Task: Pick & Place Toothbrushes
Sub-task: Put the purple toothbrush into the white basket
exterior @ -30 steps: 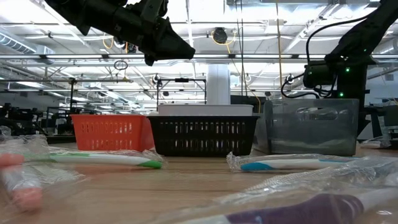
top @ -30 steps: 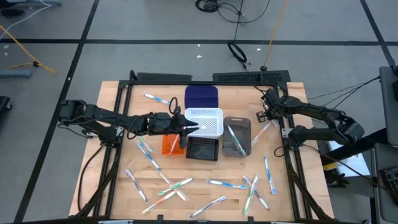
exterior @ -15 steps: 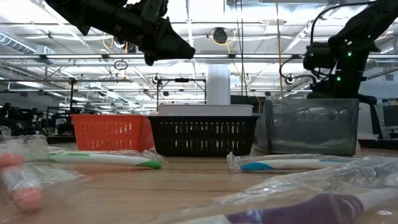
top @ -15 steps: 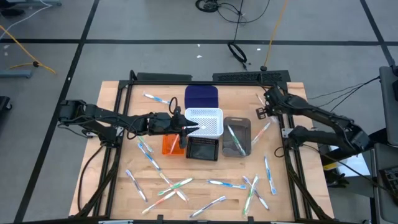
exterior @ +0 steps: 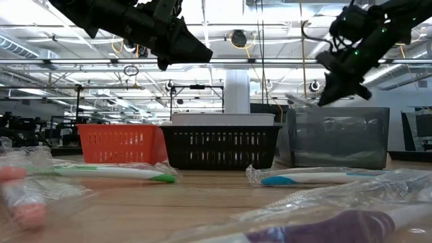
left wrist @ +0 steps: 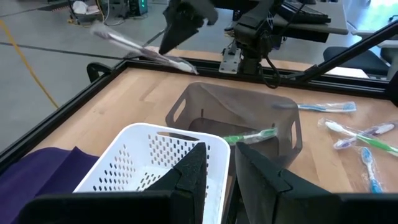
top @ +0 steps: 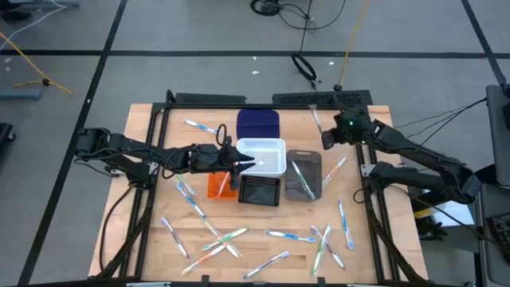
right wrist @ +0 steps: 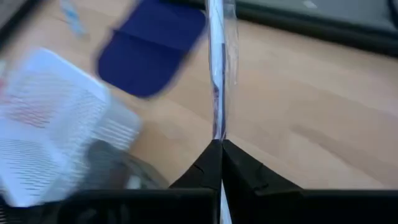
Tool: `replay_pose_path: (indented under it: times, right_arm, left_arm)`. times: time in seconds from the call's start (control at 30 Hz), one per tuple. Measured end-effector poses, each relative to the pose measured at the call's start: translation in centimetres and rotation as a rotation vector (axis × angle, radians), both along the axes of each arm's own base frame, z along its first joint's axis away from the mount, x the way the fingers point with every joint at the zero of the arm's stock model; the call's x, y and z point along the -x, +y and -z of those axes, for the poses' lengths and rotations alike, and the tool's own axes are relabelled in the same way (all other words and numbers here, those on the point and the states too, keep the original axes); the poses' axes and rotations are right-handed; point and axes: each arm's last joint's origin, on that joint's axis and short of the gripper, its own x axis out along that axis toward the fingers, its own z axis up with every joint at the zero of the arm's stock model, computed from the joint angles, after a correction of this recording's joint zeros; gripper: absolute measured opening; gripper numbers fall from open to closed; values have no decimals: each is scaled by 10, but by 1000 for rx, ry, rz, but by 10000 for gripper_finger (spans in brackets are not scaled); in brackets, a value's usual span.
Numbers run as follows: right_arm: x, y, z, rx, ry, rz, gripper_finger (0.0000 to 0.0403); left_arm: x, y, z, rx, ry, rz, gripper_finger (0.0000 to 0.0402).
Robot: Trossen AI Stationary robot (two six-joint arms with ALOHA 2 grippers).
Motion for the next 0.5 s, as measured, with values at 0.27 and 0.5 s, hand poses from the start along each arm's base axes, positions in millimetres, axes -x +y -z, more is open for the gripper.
replay_pose_path:
  times: [0.27, 0.5]
  right_arm:
    - [-27, 17, -23, 109, -254, -208, 0]
    - [-49, 39, -42, 226, -447, -368, 0]
  left_arm:
    - [-1, 0, -3, 26, -31, -7, 88]
    - [-2, 0, -10, 56, -110, -11, 88]
